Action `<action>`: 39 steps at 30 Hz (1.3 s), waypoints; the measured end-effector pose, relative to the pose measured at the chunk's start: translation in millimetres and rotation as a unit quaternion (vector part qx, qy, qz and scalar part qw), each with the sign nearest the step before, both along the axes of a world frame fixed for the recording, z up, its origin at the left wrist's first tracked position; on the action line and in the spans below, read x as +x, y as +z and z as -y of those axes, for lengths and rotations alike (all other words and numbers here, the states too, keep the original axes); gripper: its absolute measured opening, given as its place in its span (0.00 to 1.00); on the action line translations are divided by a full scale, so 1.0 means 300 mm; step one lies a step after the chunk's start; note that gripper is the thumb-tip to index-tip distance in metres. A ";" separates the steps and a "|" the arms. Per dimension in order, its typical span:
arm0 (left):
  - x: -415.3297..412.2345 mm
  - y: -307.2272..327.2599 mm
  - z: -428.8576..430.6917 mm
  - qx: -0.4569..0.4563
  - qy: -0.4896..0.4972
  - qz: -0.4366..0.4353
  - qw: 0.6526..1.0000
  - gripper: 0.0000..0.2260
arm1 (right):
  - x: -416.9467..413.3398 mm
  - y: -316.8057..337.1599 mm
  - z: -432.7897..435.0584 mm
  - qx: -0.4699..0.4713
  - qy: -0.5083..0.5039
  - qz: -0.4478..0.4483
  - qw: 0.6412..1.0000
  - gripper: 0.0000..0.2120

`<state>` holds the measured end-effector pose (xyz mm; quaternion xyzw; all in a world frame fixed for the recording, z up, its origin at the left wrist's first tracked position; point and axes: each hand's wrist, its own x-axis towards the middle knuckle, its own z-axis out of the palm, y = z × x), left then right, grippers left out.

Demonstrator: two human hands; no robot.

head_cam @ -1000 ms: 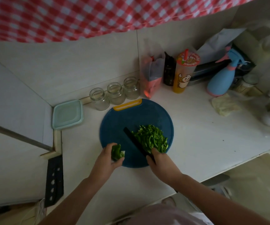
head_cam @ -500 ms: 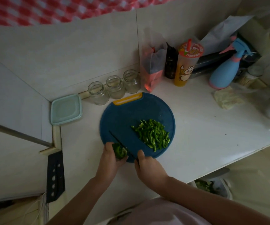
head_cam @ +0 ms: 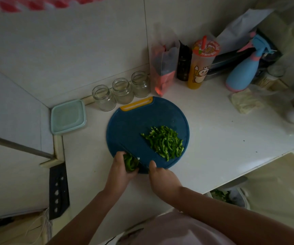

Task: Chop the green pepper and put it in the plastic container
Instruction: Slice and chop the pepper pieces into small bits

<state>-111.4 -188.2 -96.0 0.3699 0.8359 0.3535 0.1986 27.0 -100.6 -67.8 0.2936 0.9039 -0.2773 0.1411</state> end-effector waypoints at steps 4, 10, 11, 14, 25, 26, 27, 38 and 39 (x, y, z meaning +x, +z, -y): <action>-0.008 -0.003 -0.004 -0.008 -0.002 0.005 1.000 0.24 | -0.014 0.000 -0.015 -0.039 -0.017 -0.005 0.999 0.12; -0.011 0.000 -0.003 -0.012 -0.001 0.032 0.999 0.23 | -0.069 0.020 -0.017 -0.071 -0.032 0.008 0.997 0.09; -0.011 0.002 -0.001 -0.013 0.000 0.035 0.999 0.24 | -0.079 0.021 -0.011 -0.080 -0.046 0.006 0.996 0.08; -0.009 0.000 0.011 0.003 -0.012 0.009 1.000 0.25 | -0.079 0.015 -0.007 -0.109 -0.108 -0.017 0.988 0.07; -0.002 0.057 -0.030 0.011 -0.030 -0.018 0.999 0.19 | 0.020 0.038 -0.012 -0.118 -0.108 -0.112 0.981 0.07; -0.002 0.059 -0.033 0.005 -0.029 -0.011 0.999 0.18 | 0.020 0.040 -0.010 -0.116 -0.101 -0.113 0.982 0.07; -0.003 0.060 -0.034 -0.001 -0.030 -0.007 1.000 0.18 | 0.019 0.040 -0.011 -0.113 -0.097 -0.112 0.983 0.09; -0.042 0.062 -0.026 -0.023 -0.105 -0.049 0.993 0.19 | 0.015 0.027 -0.016 0.021 -0.010 -0.012 1.000 0.12; -0.043 0.063 -0.027 -0.025 -0.108 -0.049 0.993 0.19 | 0.015 0.026 -0.014 0.020 -0.011 -0.009 1.000 0.12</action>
